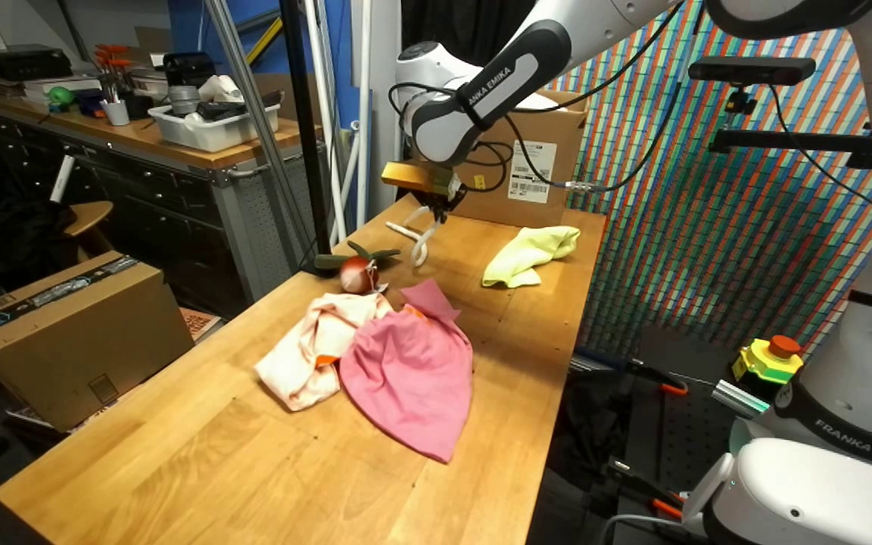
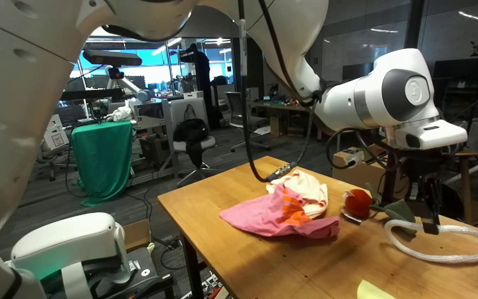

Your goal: Separate the things on the heap

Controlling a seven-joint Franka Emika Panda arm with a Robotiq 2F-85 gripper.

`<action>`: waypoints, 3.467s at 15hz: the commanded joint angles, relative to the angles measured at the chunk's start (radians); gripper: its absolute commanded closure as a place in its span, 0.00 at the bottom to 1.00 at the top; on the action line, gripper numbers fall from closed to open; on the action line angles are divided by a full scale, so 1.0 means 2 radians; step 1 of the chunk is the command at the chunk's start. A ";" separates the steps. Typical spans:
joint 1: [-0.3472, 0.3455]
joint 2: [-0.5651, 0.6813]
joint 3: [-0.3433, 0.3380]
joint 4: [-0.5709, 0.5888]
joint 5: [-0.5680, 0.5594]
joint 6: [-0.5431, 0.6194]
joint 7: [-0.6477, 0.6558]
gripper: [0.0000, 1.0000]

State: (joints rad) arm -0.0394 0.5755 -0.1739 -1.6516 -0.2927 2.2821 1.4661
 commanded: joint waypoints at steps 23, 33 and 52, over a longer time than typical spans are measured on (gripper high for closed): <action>0.025 -0.084 0.009 -0.102 0.075 -0.017 -0.079 0.00; 0.050 -0.186 0.051 -0.226 0.096 -0.026 -0.130 0.00; 0.070 -0.207 0.106 -0.303 0.180 -0.030 -0.472 0.00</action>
State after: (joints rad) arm 0.0816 0.1528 0.0374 -2.2625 0.1279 2.1785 0.5179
